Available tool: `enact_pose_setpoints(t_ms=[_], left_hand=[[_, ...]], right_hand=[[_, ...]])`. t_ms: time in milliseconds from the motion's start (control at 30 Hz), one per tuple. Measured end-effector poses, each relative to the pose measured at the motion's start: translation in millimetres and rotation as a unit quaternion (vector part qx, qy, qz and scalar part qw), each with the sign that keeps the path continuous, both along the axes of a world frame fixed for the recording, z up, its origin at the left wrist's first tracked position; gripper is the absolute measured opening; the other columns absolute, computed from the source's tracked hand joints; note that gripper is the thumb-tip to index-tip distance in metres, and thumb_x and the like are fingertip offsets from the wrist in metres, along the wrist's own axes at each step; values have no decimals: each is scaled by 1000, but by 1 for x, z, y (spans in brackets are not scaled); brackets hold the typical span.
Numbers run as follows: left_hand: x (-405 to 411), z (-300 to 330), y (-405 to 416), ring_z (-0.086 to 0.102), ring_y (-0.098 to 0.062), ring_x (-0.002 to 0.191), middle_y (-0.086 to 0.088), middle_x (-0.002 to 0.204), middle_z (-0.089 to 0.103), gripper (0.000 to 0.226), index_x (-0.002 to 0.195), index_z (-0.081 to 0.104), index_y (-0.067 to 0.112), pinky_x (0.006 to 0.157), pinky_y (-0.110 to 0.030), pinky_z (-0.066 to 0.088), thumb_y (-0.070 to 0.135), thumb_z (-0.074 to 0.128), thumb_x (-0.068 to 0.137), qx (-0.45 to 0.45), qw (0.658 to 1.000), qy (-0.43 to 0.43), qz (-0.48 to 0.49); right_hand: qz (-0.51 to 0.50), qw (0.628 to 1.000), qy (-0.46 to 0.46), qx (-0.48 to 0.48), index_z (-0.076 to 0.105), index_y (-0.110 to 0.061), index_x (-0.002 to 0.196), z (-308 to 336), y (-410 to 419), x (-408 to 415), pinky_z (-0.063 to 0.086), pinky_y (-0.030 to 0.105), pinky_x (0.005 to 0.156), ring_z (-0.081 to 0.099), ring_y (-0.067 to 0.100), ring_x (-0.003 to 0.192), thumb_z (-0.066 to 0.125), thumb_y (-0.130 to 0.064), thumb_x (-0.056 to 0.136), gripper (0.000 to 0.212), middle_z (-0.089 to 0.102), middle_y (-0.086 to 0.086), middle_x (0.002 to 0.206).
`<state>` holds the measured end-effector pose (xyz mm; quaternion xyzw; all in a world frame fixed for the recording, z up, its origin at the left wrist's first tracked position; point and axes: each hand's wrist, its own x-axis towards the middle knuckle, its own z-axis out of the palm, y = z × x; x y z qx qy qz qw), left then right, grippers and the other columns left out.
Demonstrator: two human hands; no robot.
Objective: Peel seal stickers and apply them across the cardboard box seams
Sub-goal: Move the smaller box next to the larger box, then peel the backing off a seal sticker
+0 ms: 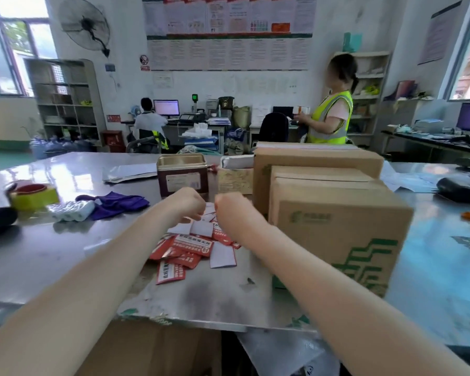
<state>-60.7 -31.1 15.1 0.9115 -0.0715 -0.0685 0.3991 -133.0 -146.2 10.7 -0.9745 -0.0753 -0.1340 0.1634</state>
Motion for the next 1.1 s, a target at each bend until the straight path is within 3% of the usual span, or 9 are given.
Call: enact_pose_setpoints(t_ms=[133,233,333,433,600,667,867,967,1100], left_hand=[[10,-36,32,57,-24,95,-8,106,59,22,105,64,12,77,-27,47,5,53,88,104,994,-32,6],[22,-66,44,54,-22,104,-7,121,58,30,116,61,16,85,-28,44,14,58,87,88,993,-63,45],[29,-87,45,54,-21,101,-8,118,61,33,120,56,16,83,-28,41,17,55,87,52,993,-86,61],[32,-108,40,54,-26,109,-9,119,60,34,119,56,15,87,-34,41,21,52,87,56,983,-148,88],[36,-132,37,57,-28,99,-10,115,54,29,117,56,14,82,-37,46,22,52,90,25,952,-290,101],[37,-130,38,57,-17,93,-6,111,55,27,118,55,16,77,-29,45,25,53,92,-16,944,-321,70],[16,-117,43,59,0,87,12,103,60,25,117,57,21,66,-6,44,26,56,93,-137,942,-305,27],[11,-114,44,62,0,82,15,89,63,11,99,61,20,65,-9,47,27,58,92,-174,945,-273,37],[13,-113,44,66,-4,77,10,85,67,14,93,63,13,64,-17,51,27,60,90,-218,946,-230,62]], right_hand=[[-7,998,52,-23,59,-1,104,-57,14,31,45,37,75,58,35,98,42,-11,94,23,62,20,108],[-19,998,58,-4,58,-7,111,-83,18,51,45,37,83,56,31,105,48,-28,94,29,60,15,116],[-25,996,90,14,55,-12,118,-97,17,66,46,37,88,54,28,110,53,-46,88,45,59,10,121],[-19,995,99,26,58,-15,115,-103,14,80,47,38,90,55,24,107,62,-48,82,47,61,7,118],[7,963,5,269,62,-14,109,-115,4,81,48,20,72,59,10,88,68,-24,83,28,64,5,111],[12,928,-20,373,61,-14,105,-112,0,76,56,23,70,65,11,85,67,-20,84,23,67,5,106],[14,887,-20,462,58,-15,99,-106,-6,65,54,17,59,69,11,79,71,-23,81,23,68,2,97],[12,863,-20,504,58,-12,104,-105,-7,64,53,15,55,70,13,78,70,-25,82,29,69,5,98],[-5,831,-3,556,58,-14,102,-104,-5,65,57,21,61,71,14,82,67,-32,84,28,69,4,100]])
